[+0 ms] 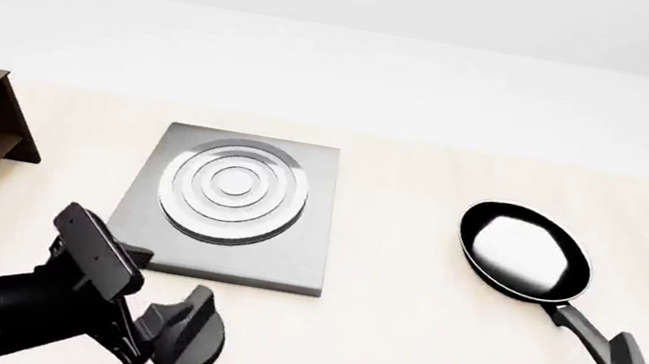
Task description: Turn on the stove and put the frying pan on it.
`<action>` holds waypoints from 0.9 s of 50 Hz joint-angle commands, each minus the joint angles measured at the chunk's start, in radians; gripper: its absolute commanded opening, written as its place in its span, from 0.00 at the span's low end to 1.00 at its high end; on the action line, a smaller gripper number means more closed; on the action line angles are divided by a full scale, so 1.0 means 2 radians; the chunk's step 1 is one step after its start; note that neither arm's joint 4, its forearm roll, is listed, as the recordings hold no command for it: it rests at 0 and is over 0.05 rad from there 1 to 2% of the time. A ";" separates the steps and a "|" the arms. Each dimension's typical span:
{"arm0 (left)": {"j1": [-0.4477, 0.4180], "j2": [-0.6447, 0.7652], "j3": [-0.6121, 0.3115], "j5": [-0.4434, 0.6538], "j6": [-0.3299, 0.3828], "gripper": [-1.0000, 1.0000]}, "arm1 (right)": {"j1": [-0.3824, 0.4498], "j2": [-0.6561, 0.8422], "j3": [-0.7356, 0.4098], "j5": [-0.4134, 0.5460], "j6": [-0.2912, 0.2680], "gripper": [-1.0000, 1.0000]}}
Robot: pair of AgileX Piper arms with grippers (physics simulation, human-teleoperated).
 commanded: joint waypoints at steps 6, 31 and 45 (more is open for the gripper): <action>0.027 -0.145 -0.053 0.099 -0.014 1.00 | 0.000 -0.002 -0.003 0.003 -0.001 1.00; 0.235 -0.244 -0.057 -0.011 -0.053 1.00 | 0.000 0.005 -0.012 0.006 0.000 1.00; 0.296 -0.331 0.071 -0.112 -0.093 1.00 | 0.000 0.003 -0.002 -0.002 0.002 1.00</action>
